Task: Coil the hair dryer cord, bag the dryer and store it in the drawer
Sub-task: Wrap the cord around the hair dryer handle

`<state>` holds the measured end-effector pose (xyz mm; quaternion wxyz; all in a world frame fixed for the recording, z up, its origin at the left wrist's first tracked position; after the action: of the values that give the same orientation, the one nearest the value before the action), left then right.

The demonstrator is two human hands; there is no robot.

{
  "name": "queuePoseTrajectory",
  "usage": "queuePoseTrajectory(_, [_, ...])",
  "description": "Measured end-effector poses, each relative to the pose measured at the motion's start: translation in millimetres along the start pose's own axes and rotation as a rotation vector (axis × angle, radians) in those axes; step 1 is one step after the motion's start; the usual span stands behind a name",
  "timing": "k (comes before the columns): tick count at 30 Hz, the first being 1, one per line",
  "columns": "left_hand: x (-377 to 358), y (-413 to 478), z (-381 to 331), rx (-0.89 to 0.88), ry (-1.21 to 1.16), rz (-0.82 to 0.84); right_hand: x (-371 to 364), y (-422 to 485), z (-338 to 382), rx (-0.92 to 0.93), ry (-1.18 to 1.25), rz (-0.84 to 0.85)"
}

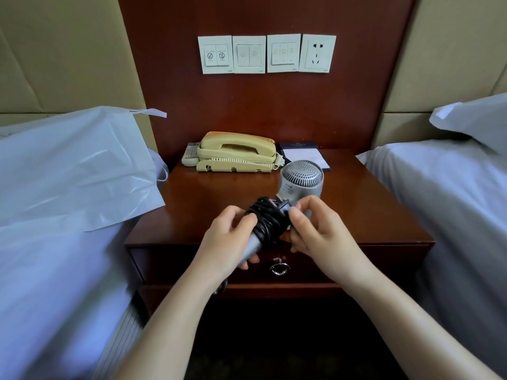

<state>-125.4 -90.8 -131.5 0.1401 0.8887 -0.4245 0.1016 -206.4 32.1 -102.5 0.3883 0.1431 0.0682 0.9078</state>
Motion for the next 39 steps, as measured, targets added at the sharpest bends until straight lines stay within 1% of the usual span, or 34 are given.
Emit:
queuePoseTrajectory(3, [-5,0,-1,-0.02,0.002,0.016,8,-4,11,0.124,-0.201,-0.103])
queuePoseTrajectory(5, [-9,0,-1,-0.032,-0.007,0.042,11,-7,14,0.16,-0.21,-0.129])
queuePoseTrajectory(11, [-13,0,1,-0.042,0.029,0.067,11,-9,5,0.114,-0.053,-0.093])
queuePoseTrajectory(14, [-12,1,5,-0.05,0.058,0.059,5,-9,4,0.115,-0.013,-0.084])
queuePoseTrajectory(17, [-13,0,6,-0.052,0.069,0.047,3,-7,-2,0.084,0.044,-0.113])
queuePoseTrajectory(22, [-9,7,14,-0.016,0.069,-0.058,-1,-2,-19,0.002,0.139,-0.185])
queuePoseTrajectory(24, [-7,11,13,-0.039,0.06,-0.069,0,2,-29,-0.044,0.186,-0.2])
queuePoseTrajectory(26, [-6,14,7,-0.099,0.11,-0.065,5,8,-35,-0.071,0.22,-0.219])
queuePoseTrajectory(28, [-9,19,1,-0.143,0.167,-0.046,11,15,-36,-0.072,0.197,-0.242])
queuePoseTrajectory(31, [-14,29,0,-0.147,0.206,-0.05,17,26,-34,-0.028,0.016,-0.288])
queuePoseTrajectory(34, [-18,40,-1,-0.164,0.275,-0.057,15,34,-33,0.02,-0.063,-0.305])
queuePoseTrajectory(36, [-21,46,-2,-0.162,0.315,-0.067,17,37,-38,-0.004,0.024,-0.339])
queuePoseTrajectory(39, [-24,53,-2,-0.146,0.333,-0.091,25,42,-54,-0.11,0.302,-0.39])
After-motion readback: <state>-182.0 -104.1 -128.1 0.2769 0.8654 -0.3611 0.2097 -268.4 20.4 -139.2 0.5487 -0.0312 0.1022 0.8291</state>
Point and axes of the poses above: each hand's wrist, its own y-axis towards the middle knuckle, its own x-axis out of the back of the hand, z = x × y, the point moved 9 cm from there along y, towards the middle knuckle, and after that the axes turned 7 degrees about -x, right-handed, at the moved point
